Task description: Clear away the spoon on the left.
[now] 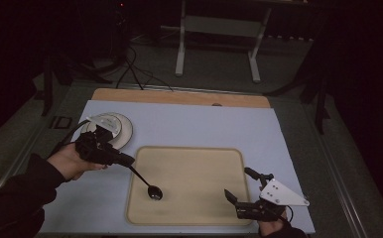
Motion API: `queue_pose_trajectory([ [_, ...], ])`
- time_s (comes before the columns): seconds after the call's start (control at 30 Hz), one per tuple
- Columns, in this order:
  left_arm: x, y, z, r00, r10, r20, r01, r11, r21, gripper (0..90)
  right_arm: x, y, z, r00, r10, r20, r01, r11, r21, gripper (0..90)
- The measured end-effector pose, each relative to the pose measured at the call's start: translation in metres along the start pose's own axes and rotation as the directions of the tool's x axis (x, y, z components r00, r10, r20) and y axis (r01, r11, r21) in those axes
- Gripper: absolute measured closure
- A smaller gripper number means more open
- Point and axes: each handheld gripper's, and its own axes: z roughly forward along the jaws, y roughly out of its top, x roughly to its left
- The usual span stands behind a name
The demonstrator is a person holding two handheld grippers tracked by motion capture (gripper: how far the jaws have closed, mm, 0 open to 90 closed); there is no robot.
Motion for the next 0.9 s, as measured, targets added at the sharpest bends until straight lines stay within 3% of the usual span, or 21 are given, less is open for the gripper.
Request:
queue_pose_trajectory([
  [0.2,-0.001,0.009,0.016,0.9993,0.025,0.027,-0.027,0.9964,0.080,89.5,0.000,0.000,0.001,1.0000,-0.002,-0.003,0.002,1.0000,0.003,11.3],
  [0.4,0.001,0.018,0.032,0.9985,0.021,0.050,-0.028,0.9903,0.136,89.4,-0.001,-0.001,0.001,1.0000,0.003,-0.006,-0.003,1.0000,0.002,11.3],
  [0.9,0.004,0.036,0.065,0.9954,0.034,0.089,-0.054,0.9723,0.227,89.3,0.000,0.000,0.000,1.0000,-0.001,-0.009,0.001,1.0000,-0.002,12.9],
])
